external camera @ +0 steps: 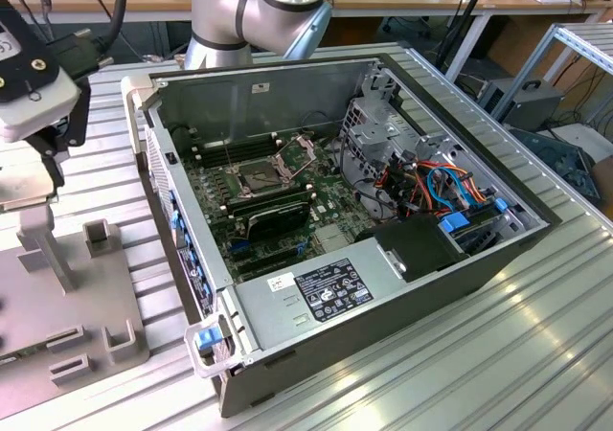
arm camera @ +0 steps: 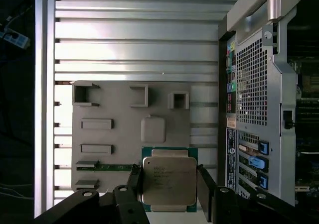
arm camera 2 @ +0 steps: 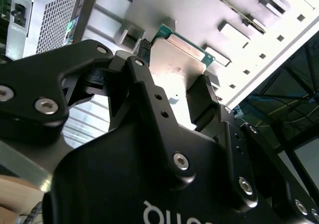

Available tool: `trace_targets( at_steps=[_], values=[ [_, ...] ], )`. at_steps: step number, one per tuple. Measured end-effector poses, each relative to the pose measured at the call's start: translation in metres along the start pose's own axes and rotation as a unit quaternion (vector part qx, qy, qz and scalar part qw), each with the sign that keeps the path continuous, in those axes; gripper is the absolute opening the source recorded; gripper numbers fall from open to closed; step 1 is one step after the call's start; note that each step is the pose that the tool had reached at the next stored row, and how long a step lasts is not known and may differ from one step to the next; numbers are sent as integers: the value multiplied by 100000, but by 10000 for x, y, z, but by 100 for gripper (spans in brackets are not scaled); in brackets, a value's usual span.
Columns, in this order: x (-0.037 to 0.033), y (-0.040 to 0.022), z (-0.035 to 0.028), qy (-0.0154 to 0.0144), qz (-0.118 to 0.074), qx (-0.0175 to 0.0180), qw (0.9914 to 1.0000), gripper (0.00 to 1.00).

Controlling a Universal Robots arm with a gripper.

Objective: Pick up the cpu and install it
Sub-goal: 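Pick up the cpu and move it towards the insertion slot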

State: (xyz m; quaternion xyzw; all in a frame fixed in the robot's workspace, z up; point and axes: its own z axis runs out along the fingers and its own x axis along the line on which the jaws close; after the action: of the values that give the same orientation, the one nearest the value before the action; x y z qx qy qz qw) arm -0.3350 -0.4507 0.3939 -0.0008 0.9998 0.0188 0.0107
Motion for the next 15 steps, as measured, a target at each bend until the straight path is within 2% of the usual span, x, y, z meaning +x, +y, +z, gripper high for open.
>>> trace_targets(
  at_steps=[15],
  values=[
    [-401,-12,8,18,-3,-5,100000,54]
  ],
)
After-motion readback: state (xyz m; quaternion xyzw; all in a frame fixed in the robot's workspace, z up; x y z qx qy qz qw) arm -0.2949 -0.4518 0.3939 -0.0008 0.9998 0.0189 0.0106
